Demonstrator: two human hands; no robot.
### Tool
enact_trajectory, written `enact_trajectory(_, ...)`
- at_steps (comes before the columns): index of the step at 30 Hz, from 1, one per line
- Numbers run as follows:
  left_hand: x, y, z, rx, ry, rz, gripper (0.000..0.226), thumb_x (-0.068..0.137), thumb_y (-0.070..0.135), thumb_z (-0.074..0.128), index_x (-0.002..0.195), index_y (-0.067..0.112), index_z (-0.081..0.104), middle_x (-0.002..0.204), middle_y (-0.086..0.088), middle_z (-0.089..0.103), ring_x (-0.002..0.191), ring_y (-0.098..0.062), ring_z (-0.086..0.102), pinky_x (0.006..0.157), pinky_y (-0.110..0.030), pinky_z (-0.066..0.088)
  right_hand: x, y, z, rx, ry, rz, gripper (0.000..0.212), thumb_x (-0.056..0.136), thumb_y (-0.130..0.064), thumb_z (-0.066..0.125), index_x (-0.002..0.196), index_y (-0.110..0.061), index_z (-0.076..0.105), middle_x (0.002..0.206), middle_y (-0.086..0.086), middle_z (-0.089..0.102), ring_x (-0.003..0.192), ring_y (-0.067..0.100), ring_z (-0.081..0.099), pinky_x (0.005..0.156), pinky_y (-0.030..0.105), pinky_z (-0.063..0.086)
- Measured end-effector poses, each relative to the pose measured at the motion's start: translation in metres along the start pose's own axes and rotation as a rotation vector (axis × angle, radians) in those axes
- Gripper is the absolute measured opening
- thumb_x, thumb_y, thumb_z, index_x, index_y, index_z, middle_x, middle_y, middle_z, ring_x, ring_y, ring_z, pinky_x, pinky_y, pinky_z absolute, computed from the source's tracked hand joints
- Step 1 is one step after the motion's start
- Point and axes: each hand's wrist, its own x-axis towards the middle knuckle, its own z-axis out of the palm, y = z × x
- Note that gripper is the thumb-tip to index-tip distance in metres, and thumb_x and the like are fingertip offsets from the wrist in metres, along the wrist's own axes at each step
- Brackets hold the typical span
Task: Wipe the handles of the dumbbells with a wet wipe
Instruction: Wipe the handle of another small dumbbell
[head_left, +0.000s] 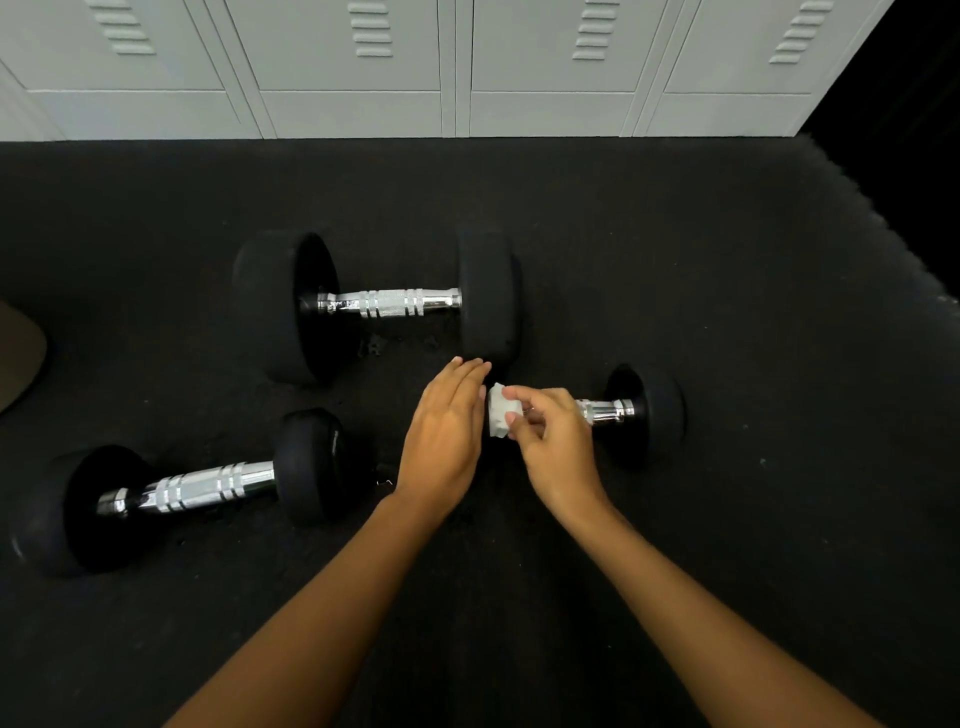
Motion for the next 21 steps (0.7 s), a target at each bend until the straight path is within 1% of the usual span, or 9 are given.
enact_trajectory(2, -0.001, -0.003, 0.002, 0.016, 0.003, 0.024, 0.043, 0.098, 0.028, 0.027, 0.131, 0.009, 0.047, 0.137, -0.007, 0.048, 0.135, -0.015, 0.03, 0.111, -0.025, 0.018, -0.004, 0.002, 0.003, -0.148, -0.035, -0.101, 0.035, 0.09, -0.01, 0.055, 0.125, -0.015, 0.055, 0.111, -0.001, 0.047, 0.099, 0.008, 0.05, 0.085, 0.014, 0.042)
enact_trajectory(3, -0.001, -0.004, 0.002, 0.022, 0.004, 0.035, 0.048, 0.096, 0.032, 0.023, 0.131, 0.009, 0.047, 0.137, -0.006, 0.048, 0.134, -0.013, 0.029, 0.111, -0.025, 0.018, -0.006, 0.005, 0.003, -0.272, -0.05, -0.165, 0.038, 0.089, -0.012, 0.056, 0.127, -0.015, 0.053, 0.113, 0.0, 0.047, 0.102, 0.009, 0.047, 0.084, 0.016, 0.041)
enact_trajectory(5, -0.001, -0.006, 0.002, 0.027, 0.004, 0.047, 0.051, 0.095, 0.033, 0.019, 0.131, 0.009, 0.047, 0.137, -0.006, 0.048, 0.133, -0.009, 0.027, 0.111, -0.023, 0.018, -0.008, 0.013, 0.003, -0.551, -0.05, -0.289, 0.044, 0.084, -0.015, 0.063, 0.126, -0.016, 0.054, 0.113, 0.002, 0.052, 0.103, 0.016, 0.047, 0.082, 0.026, 0.047)
enact_trajectory(7, -0.001, -0.007, 0.003, 0.033, 0.005, 0.053, 0.051, 0.095, 0.032, 0.019, 0.131, 0.009, 0.047, 0.137, -0.006, 0.048, 0.133, -0.007, 0.027, 0.111, -0.022, 0.017, -0.006, 0.019, 0.001, -0.698, 0.007, -0.356, 0.045, 0.078, -0.018, 0.069, 0.122, -0.019, 0.058, 0.109, 0.002, 0.058, 0.098, 0.02, 0.05, 0.079, 0.033, 0.049)
enact_trajectory(10, -0.001, -0.007, 0.003, 0.041, 0.011, 0.053, 0.05, 0.096, 0.032, 0.019, 0.131, 0.01, 0.047, 0.136, -0.005, 0.049, 0.134, -0.012, 0.032, 0.111, -0.022, 0.018, -0.004, 0.026, 0.002, -0.754, 0.066, -0.421, 0.039, 0.079, -0.02, 0.065, 0.118, -0.02, 0.06, 0.11, 0.003, 0.06, 0.099, 0.02, 0.047, 0.083, 0.036, 0.045)
enact_trajectory(13, 0.0, -0.008, 0.003, 0.05, 0.005, 0.051, 0.05, 0.096, 0.033, 0.019, 0.13, 0.01, 0.048, 0.135, -0.004, 0.05, 0.134, -0.013, 0.033, 0.11, -0.021, 0.019, -0.01, 0.036, 0.005, -0.779, 0.082, -0.517, 0.033, 0.082, -0.019, 0.062, 0.115, -0.016, 0.062, 0.112, 0.003, 0.062, 0.105, 0.021, 0.044, 0.092, 0.037, 0.039)
enact_trajectory(16, 0.001, -0.009, 0.005, 0.036, 0.013, 0.043, 0.049, 0.096, 0.032, 0.02, 0.129, 0.011, 0.049, 0.134, -0.004, 0.051, 0.133, -0.013, 0.033, 0.11, -0.013, 0.014, -0.01, 0.043, 0.004, -0.77, 0.083, -0.594, 0.03, 0.083, -0.014, 0.063, 0.113, -0.013, 0.063, 0.114, 0.002, 0.064, 0.11, 0.022, 0.046, 0.104, 0.039, 0.029)
enact_trajectory(19, 0.0, -0.009, 0.007, 0.003, 0.016, 0.02, 0.049, 0.096, 0.033, 0.02, 0.129, 0.011, 0.049, 0.134, -0.003, 0.051, 0.133, -0.013, 0.033, 0.109, -0.01, 0.011, 0.002, 0.034, 0.003, -0.792, 0.013, -0.557, 0.031, 0.087, -0.017, 0.056, 0.118, -0.015, 0.06, 0.117, -0.002, 0.064, 0.112, 0.022, 0.049, 0.11, 0.041, 0.02)
enact_trajectory(21, -0.001, -0.009, 0.007, 0.013, 0.015, 0.026, 0.05, 0.096, 0.034, 0.019, 0.13, 0.011, 0.048, 0.134, -0.003, 0.05, 0.133, -0.013, 0.032, 0.109, -0.01, 0.011, 0.012, 0.024, 0.003, -0.775, -0.034, -0.492, 0.027, 0.087, -0.017, 0.058, 0.113, -0.017, 0.062, 0.113, -0.003, 0.066, 0.108, 0.023, 0.053, 0.109, 0.038, 0.017)
